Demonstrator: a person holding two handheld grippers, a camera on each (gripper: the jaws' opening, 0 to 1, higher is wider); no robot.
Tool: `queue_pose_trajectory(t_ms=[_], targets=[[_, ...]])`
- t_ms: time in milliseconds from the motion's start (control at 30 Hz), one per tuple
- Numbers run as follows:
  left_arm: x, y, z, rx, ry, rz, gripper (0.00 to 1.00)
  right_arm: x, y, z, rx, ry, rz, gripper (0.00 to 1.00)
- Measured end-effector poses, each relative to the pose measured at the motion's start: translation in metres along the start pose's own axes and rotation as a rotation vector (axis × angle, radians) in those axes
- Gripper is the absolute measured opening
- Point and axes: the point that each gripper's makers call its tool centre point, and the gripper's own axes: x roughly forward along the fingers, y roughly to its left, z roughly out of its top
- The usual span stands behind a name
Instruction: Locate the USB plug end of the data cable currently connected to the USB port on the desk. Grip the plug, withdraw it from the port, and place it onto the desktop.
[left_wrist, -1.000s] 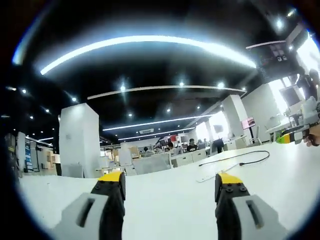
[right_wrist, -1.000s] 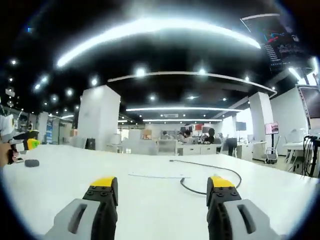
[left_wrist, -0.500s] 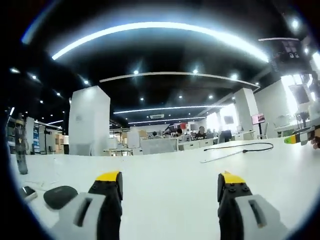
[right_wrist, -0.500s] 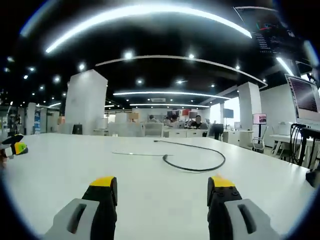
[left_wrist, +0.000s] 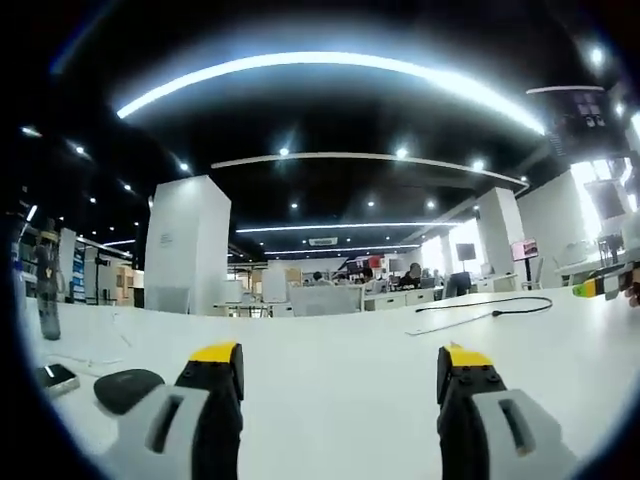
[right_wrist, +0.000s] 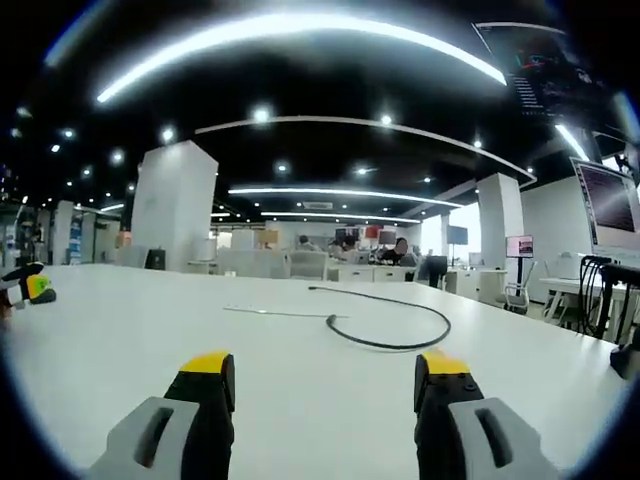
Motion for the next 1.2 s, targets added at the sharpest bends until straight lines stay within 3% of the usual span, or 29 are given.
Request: queue_pose_trajectory(t_ms=[1200], targets=[[-0.0024,-0.0015,-0.001,0.014,0.01,-0.01,0.8,-0.0011,0.0038,0.0001,0.009,0.003,0.019,0.73]])
